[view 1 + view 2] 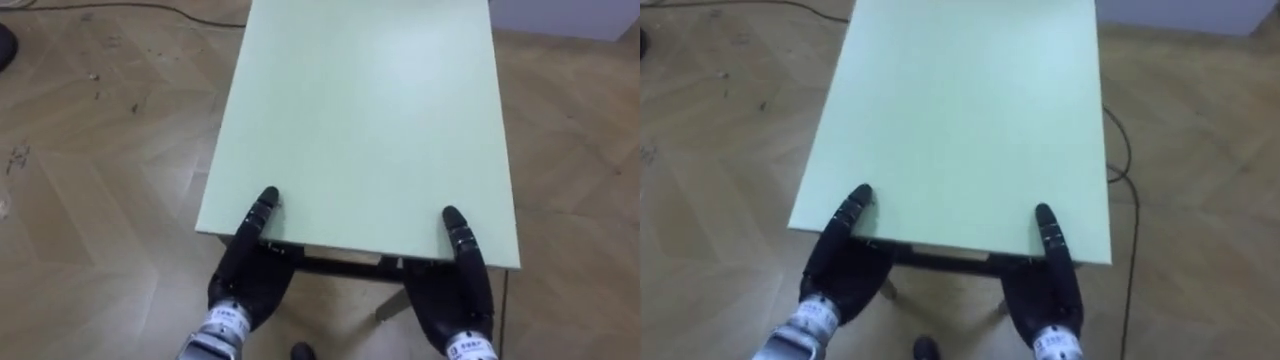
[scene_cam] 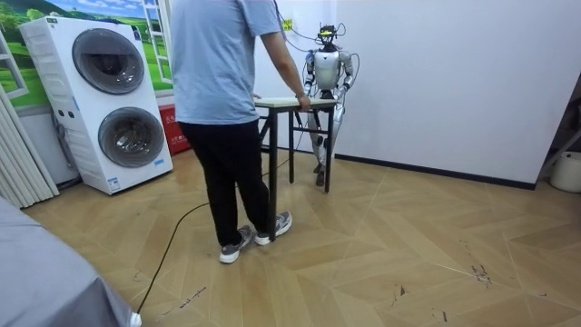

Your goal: Move table with human

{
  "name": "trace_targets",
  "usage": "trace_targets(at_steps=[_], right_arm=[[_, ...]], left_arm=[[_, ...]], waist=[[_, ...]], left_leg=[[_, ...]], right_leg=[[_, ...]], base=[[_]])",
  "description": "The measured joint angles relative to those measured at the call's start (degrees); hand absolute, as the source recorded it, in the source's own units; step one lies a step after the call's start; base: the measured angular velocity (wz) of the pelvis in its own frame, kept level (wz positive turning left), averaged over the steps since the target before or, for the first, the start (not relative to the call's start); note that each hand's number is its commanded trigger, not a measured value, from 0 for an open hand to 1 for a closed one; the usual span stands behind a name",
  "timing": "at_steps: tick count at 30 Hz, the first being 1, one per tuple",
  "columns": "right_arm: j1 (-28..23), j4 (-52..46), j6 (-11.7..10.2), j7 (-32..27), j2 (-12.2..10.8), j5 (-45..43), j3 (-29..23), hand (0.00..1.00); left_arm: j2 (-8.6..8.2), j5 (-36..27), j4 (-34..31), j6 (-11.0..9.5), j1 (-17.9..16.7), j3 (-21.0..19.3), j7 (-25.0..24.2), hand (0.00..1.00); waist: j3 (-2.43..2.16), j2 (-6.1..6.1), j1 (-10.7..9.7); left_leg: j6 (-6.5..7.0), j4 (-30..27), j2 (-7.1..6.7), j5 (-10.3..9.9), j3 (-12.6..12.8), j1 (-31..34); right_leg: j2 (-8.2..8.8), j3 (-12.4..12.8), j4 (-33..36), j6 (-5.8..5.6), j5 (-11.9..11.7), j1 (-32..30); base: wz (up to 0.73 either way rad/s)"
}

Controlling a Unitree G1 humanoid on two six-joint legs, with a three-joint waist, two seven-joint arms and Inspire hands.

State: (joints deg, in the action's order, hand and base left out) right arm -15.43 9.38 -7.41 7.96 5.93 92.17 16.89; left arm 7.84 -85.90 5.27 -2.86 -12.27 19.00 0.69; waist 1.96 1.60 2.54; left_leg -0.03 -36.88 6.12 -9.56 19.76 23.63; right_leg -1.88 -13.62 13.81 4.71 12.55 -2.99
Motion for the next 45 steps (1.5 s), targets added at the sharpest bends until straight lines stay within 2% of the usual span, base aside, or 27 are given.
trace_targets(at_steps=[1,4,6,8,9,10,11,12,13,14,18,20,24,27,30,34,35,36,37,38,39,40,41,42,43,44,45], right_arm=[[0.05,0.07,0.02,0.0,0.02,-0.43,0.06,1.0],[0.09,0.05,-0.03,0.28,-0.04,-0.75,0.1,1.0],[0.09,0.03,-0.01,0.4,0.21,-0.73,0.03,1.0],[0.35,-0.2,-0.23,0.79,0.72,-1.04,-0.16,1.0],[0.0,0.7,-0.73,0.65,0.21,-1.58,-0.05,1.0],[-1.35,0.42,-0.91,1.01,0.25,-2.3,0.35,1.0],[-2.66,0.47,-1.48,1.06,-0.49,-2.31,1.09,1.0],[-2.88,0.34,-1.65,1.42,-0.64,-2.16,1.67,1.0],[-1.92,-0.73,-2.18,1.7,0.4,-1.67,2.16,1.0],[0.22,-0.81,-2.61,1.72,2.31,-1.77,3.16,1.0],[2.88,-1.07,-1.24,0.67,3.57,-2.01,2.83,1.0],[3.04,-1.06,-1.11,0.22,2.43,-2.65,1.44,1.0],[2.95,-0.46,-0.13,0.14,2.32,-4.68,1.06,1.0],[2.74,0.83,0.59,0.14,2.02,-4.72,0.67,1.0],[0.91,1.08,1.84,0.17,0.83,-4.8,-1.0,1.0],[-3.34,1.07,1.74,1.71,-2.79,-3.12,-5.47,1.0],[-4.11,1.07,1.76,2.27,-3.98,-2.08,-6.42,1.0],[-4.08,1.06,1.82,2.29,-3.97,-1.7,-6.67,1.0],[-3.92,1.18,2.45,1.58,-4.56,-1.73,-6.37,1.0],[-3.95,1.15,2.62,1.18,-4.73,-2.03,-5.95,1.0],[-3.69,1.12,2.41,0.77,-4.98,-3.02,-5.2,1.0],[-2.83,1.06,2.33,-0.11,-4.46,-3.14,-5.16,1.0],[-2.13,0.94,3.0,-0.95,-2.02,-2.92,-5.02,1.0],[-1.91,1.24,3.54,-2.16,-2.16,-3.07,-5.05,1.0],[-2.59,0.85,4.2,-3.1,-2.3,-3.57,-5.25,1.0],[-3.19,0.24,4.2,-3.1,-2.41,-3.49,-5.18,1.0],[-3.56,-0.36,3.37,-2.8,-2.34,-2.4,-4.87,1.0]], left_arm=[[-0.34,-0.03,0.09,0.06,-0.3,-0.21,-0.03,1.0],[-0.37,0.27,0.09,0.2,-0.38,-0.44,-0.1,1.0],[-0.74,0.45,0.09,0.12,-0.39,0.0,-0.08,1.0],[-1.41,0.49,0.11,0.11,-0.02,0.11,0.01,1.0],[-1.08,0.66,0.64,0.1,-0.49,-0.01,0.6,1.0],[-1.1,0.47,0.83,0.09,-1.63,0.17,0.6,1.0],[-0.3,0.51,0.74,0.1,-2.83,0.16,-0.1,1.0],[0.35,0.67,0.17,0.16,-3.3,-0.24,-0.71,1.0],[-0.87,1.06,0.01,0.2,-3.32,-0.91,-1.43,1.0],[-2.62,1.05,0.08,0.32,-3.3,-1.6,-1.59,1.0],[-2.89,0.14,0.46,0.18,-2.28,-2.23,-2.23,1.0],[-3.17,-0.2,1.65,0.14,-0.69,-1.98,-2.21,1.0],[-3.9,-0.71,2.86,0.07,-1.07,-2.07,-2.58,1.0],[-4.25,-0.38,4.64,0.19,-0.94,-2.18,-3.28,1.0],[-4.35,1.02,5.44,0.51,-0.84,-1.83,-3.2,1.0],[-3.58,4.09,6.59,0.78,3.49,1.78,-0.74,1.0],[-3.27,5.67,6.4,0.56,4.82,2.59,-0.11,1.0],[-3.24,5.79,6.27,0.37,5.44,2.92,0.1,1.0],[-2.34,5.53,6.23,0.34,5.41,2.48,0.39,1.0],[-1.87,5.29,6.23,0.38,4.99,2.04,0.4,1.0],[-2.16,5.06,6.65,0.8,4.47,0.93,0.43,1.0],[-3.55,5.02,6.83,0.89,4.03,0.21,0.58,1.0],[-4.73,5.13,6.69,0.82,3.49,0.23,0.99,1.0],[-4.61,5.22,7.16,0.77,3.27,0.33,1.32,1.0],[-4.22,5.01,7.36,0.75,2.86,0.15,1.56,1.0],[-4.13,5.04,7.11,0.71,2.92,0.37,1.56,1.0],[-4.08,5.48,6.34,-0.04,2.99,1.19,1.56,1.0]], waist=[[-0.05,-0.87,0.04],[-0.08,-1.52,-1.76],[-0.14,-2.31,-3.38],[0.13,-3.63,-4.42],[0.71,-2.43,-4.34],[0.41,-3.61,-6.8],[-1.37,-3.31,-6.85],[-1.93,-2.02,-6.99],[-1.13,-3.28,-6.78],[0.34,-6.28,-6.91],[0.25,-7.08,-8.82],[0.26,-5.96,-9.38],[0.33,-5.55,-9.12],[0.2,-4.41,-10.17],[-0.2,-3.54,-12.14],[-0.18,-0.82,-13.22],[-0.26,-0.32,-12.95],[-0.34,-0.61,-13.03],[-0.26,-1.08,-12.52],[-0.26,-1.1,-11.91],[0.21,-0.3,-8.38],[0.07,-2.11,-7.45],[0.23,-5.82,-6.74],[0.12,-5.12,-5.92],[0.01,-4.78,-6.99],[-0.02,-4.77,-7.2],[-0.25,-4.5,-7.15]], left_leg=[[-0.65,-6.93,3.21,-3.97,-2.18,-1.09],[-1.87,-11.88,9.35,-6.79,-8.37,-8.7],[-3.56,-10.74,13.15,-5.59,-9.28,-15.67],[-5.32,-5.01,15.23,0.56,-8.15,-22.3],[-6.61,-4.19,12.27,4.48,-7.0,-22.61],[-6.49,-1.86,11.26,5.03,-8.51,-23.05],[-6.54,0.54,10.95,6.06,-8.68,-22.89],[-7.17,0.91,9.89,5.64,-8.52,-22.73],[-8.24,-2.07,9.83,2.6,-8.41,-21.32],[-8.46,-3.15,9.67,-1.97,-9.57,-20.59],[-8.01,0.88,5.09,-6.38,-13.23,-19.1],[-6.26,3.84,1.98,-6.56,-13.23,-19.27],[-4.76,5.01,-1.98,-5.38,-10.53,-20.11],[-2.65,6.76,-4.16,-3.86,-8.63,-21.0],[-1.6,8.25,-4.34,-2.06,-7.6,-21.22],[-0.23,8.8,-4.81,-0.74,-7.47,-19.72],[0.19,8.19,-4.49,-0.46,-7.41,-17.98],[-0.02,7.39,-3.83,1.47,-7.12,-17.1],[-1.12,3.22,-3.44,1.33,-5.87,-16.38],[-2.16,-1.45,-2.77,2.05,-5.08,-15.06],[-2.83,-13.88,-1.92,5.02,-4.76,-9.95],[-2.23,-9.78,1.1,-4.21,-6.31,-6.41],[-0.62,0.99,7.54,-4.94,-5.85,-6.61],[-0.51,0.86,6.86,-6.45,-4.17,-7.82],[0.07,3.06,6.16,-5.91,-3.63,-9.17],[-0.09,5.47,5.86,-4.73,-3.32,-9.77],[0.07,11.92,4.83,-1.32,-2.33,-11.32]], right_leg=[[-0.61,-2.53,-0.01,0.51,-0.81,-0.56],[-0.58,-7.12,1.06,1.03,-2.1,-3.52],[0.0,-8.49,3.09,0.92,-2.23,-5.85],[1.2,-9.06,7.31,0.45,-1.97,-9.09],[3.64,-6.02,11.74,1.03,-2.36,-10.76],[2.17,-2.76,13.08,1.65,-2.79,-12.17],[-1.77,0.73,6.89,3.16,-5.41,-11.69],[-2.51,1.18,4.12,5.17,-7.49,-11.82],[-2.06,-1.56,3.22,5.28,-6.77,-11.85],[-2.59,-4.66,3.6,5.28,-6.81,-12.22],[-0.67,-12.12,2.64,5.96,-7.18,-14.26],[2.77,-16.74,2.87,6.24,-7.78,-14.66],[6.93,-21.84,3.37,6.18,-9.01,-14.71],[10.48,-21.7,4.96,4.21,-10.76,-15.14],[12.44,-17.33,5.12,1.7,-15.12,-15.12],[15.27,-1.74,4.28,-3.45,-22.18,-15.51],[15.42,0.01,3.62,-4.56,-25.39,-16.47],[14.66,-0.34,4.01,-4.58,-26.56,-17.33],[13.12,-1.27,3.83,-4.1,-26.94,-17.05],[12.11,-1.22,2.71,-4.3,-26.18,-15.58],[13.52,1.19,0.29,-4.94,-24.55,-13.07],[12.58,3.29,0.85,-6.34,-22.88,-13.07],[9.91,2.18,4.42,-7.98,-18.39,-13.17],[11.0,2.81,8.32,-8.08,-14.4,-13.78],[11.89,2.25,18.5,-6.77,-7.19,-13.72],[11.56,2.31,21.58,-6.81,-4.86,-12.98],[10.65,2.75,22.25,-7.02,-1.79,-10.02]], base=[[-0.25],[0.32],[0.39],[0.1],[0.29],[0.27],[0.48],[-0.07],[-0.29],[-0.43],[-0.04],[0.16],[-0.26],[0.03],[0.43],[0.83],[0.76],[0.21],[-0.25],[-1.03],[-1.43],[-1.51],[-1.08],[-0.37],[0.07],[0.53],[0.53]])
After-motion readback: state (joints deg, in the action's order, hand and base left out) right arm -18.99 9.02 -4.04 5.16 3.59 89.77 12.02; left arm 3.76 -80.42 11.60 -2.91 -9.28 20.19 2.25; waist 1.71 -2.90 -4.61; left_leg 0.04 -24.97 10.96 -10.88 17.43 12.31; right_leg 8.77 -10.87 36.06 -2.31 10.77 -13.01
